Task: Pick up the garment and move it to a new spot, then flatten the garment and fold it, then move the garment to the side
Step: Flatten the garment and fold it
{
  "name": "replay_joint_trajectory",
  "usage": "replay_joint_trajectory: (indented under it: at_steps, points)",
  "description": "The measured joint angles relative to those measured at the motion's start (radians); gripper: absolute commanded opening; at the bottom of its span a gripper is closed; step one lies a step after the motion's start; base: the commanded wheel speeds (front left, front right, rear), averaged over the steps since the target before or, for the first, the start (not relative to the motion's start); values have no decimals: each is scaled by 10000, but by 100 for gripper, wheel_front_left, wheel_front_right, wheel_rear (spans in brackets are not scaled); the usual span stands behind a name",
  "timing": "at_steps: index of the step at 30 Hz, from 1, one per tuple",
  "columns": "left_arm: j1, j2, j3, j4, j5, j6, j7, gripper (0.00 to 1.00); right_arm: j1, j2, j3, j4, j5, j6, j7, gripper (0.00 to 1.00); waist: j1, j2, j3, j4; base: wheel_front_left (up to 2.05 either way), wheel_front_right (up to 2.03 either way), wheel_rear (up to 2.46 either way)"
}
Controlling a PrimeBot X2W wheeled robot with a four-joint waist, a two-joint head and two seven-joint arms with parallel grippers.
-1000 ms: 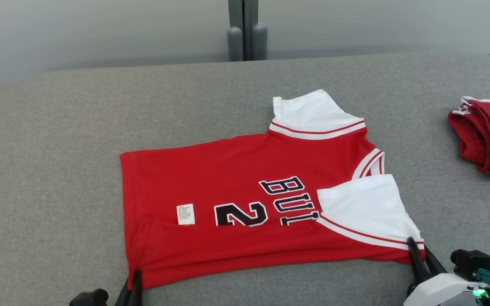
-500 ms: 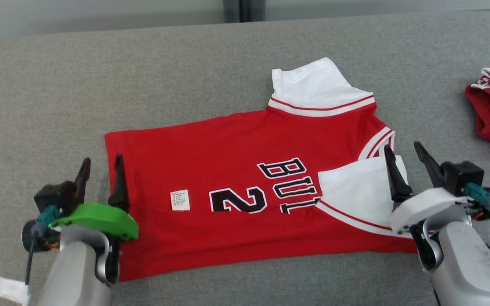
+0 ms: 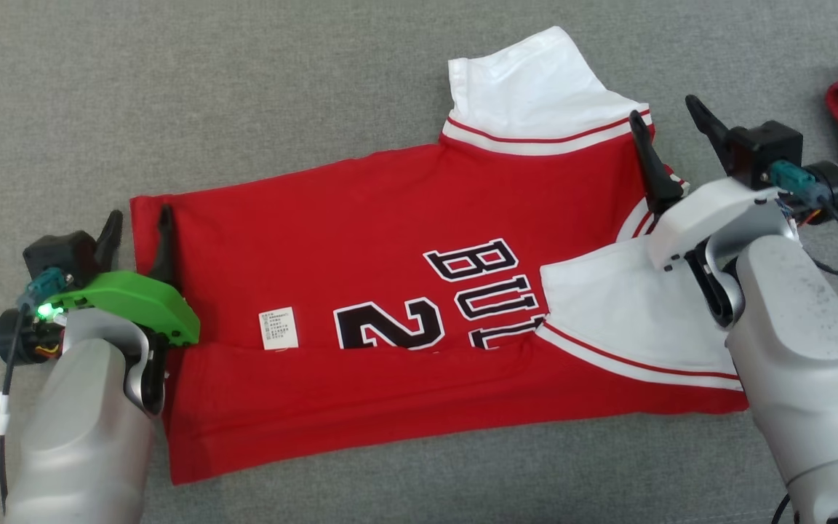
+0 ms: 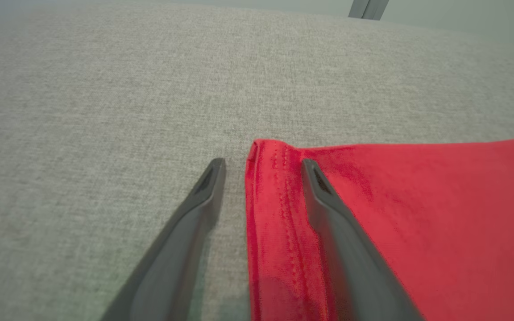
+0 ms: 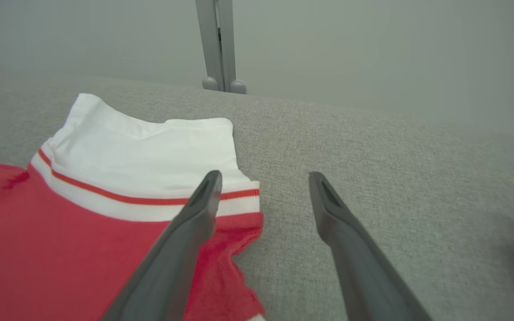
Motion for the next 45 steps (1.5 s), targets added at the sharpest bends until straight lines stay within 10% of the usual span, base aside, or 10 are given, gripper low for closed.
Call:
replay_joint_trajectory:
  at_steps: [1, 21, 22, 24, 33, 45]
  points:
    - [-123, 2, -52, 48, -56, 0, -8, 0, -221, -40, 54, 121, -52, 0, 115, 100, 0, 0, 93, 0, 0, 0, 0]
    - [-634, -531, -1095, -1825, -412, 0, 15, 0, -4230, -303, 761, 3534, -583, 0, 2606, 100, 1, 0, 1215, 1424, 0, 0, 0]
    - [-634, -535, -1127, -1858, -426, 0, 15, 0, -4342, -286, 763, 3703, -591, -2, 2679, 49, 0, 0, 1274, 1486, 0, 0, 0]
    - [-636, -552, -1139, -1942, -497, 0, 15, 0, -4588, -276, 750, 3919, -589, -2, 2681, 0, 0, 0, 1372, 1582, 0, 0, 0]
    - [-636, -470, -585, -2725, -414, 0, 15, 0, -5014, -915, -669, 3735, -1858, 4, 151, 0, 1, 0, 1363, 1617, 0, 0, 0]
    - [15, -155, -88, -3705, -362, 0, 15, 0, -4101, 297, -1764, 1705, -1954, 2, -464, 0, 1, 0, 672, 1045, 0, 0, 0]
